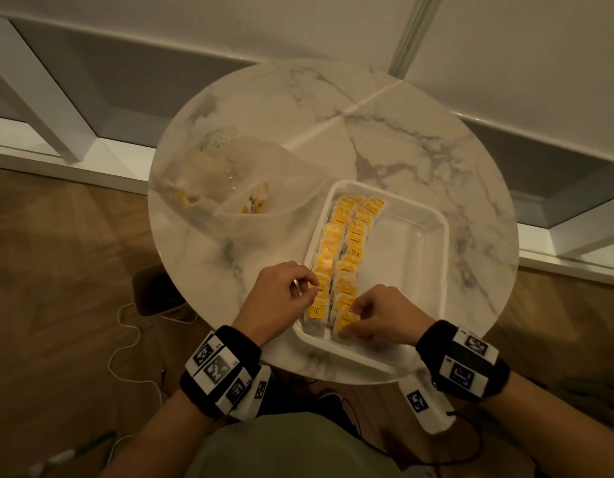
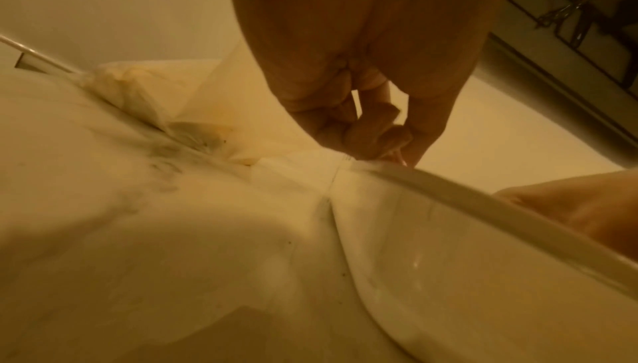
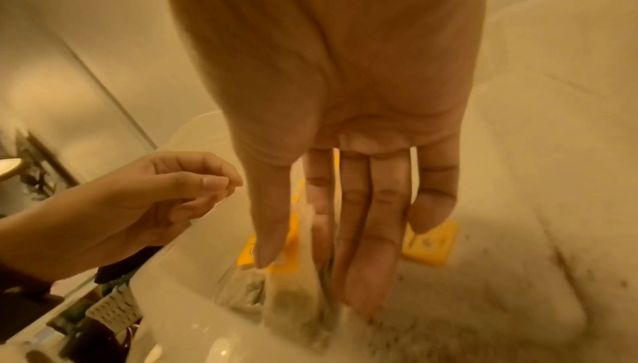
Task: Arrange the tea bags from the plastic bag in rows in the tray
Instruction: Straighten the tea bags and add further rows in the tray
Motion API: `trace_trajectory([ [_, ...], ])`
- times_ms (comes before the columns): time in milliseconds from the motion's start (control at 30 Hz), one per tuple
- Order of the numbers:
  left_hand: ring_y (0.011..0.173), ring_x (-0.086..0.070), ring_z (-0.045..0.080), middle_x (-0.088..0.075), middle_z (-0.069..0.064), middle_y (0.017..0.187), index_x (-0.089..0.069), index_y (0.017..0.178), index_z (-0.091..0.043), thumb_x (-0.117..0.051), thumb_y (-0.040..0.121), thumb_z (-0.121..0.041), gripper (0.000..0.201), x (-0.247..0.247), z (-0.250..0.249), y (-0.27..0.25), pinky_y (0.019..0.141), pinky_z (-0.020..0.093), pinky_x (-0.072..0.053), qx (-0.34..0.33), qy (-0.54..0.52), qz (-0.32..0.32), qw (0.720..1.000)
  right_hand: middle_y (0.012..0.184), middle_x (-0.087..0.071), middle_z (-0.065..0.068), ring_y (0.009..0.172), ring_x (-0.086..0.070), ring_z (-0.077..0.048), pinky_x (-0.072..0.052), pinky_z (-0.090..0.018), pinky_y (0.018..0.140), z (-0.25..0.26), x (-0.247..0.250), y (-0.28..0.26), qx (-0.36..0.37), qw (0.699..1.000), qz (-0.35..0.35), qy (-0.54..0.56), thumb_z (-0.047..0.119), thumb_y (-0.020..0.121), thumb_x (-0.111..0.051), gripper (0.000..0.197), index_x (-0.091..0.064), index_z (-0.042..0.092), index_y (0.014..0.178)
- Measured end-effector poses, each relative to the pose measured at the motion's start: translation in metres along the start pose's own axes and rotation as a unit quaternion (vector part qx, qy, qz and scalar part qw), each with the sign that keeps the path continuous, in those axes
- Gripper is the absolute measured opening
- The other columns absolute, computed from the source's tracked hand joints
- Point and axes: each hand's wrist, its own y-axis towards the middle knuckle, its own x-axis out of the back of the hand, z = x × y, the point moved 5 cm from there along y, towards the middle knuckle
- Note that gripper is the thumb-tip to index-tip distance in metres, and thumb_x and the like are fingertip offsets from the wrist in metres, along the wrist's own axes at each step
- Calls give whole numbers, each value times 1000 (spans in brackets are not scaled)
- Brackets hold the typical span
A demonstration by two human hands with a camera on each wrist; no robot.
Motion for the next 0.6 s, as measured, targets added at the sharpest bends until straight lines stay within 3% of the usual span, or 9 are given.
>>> trace_trajectory([
  [133, 62, -55, 7, -61, -6, 73, -75, 84, -14, -73, 80, -5, 10, -1, 2, 1, 64, 7, -39, 8, -14, 8, 1000, 60, -68, -1, 47, -59, -4, -49, -19, 51, -7, 5, -3, -31, 998, 20, -51, 32, 71, -87, 30, -72, 6, 70],
  [200, 61, -55, 6, -61, -6, 72, -75, 83, -15, -73, 79, -7, 9, -1, 3, 1, 63, 7, -39, 14, -23, 8, 1000, 61, -69, -1, 51, -63, -8, -55, -25, 56, -12, 2, -1, -49, 996, 45, -65, 33, 71, -86, 28, -74, 7, 71],
  [300, 59, -55, 6, -61, -6, 72, -75, 82, -16, -73, 79, -6, 10, -1, 3, 1, 62, 7, -39, 19, -35, 9, 999, 54, -67, 5, 54, -65, -12, -56, -29, 63, -12, -5, 0, -55, 992, 73, -92, 35, 74, -84, 27, -71, 16, 60],
  [433, 59, -55, 7, -62, -6, 71, -74, 80, -18, -71, 79, -9, 9, -2, 5, 2, 62, 7, -39, 20, -45, 1, 999, 52, -66, 4, 52, -63, -12, -54, -25, 60, -5, -7, 4, -56, 995, 64, -60, 29, 83, -77, 41, -63, 21, 45],
  [600, 65, -56, 3, -62, -8, 72, -73, 79, -18, -71, 81, -5, 14, -2, 4, 0, 63, 7, -39, 17, -43, -1, 999, 54, -67, 5, 52, -65, -10, -56, -24, 60, 7, -10, 1, -85, 994, 70, -17, 27, 92, -68, 33, -67, 17, 61],
])
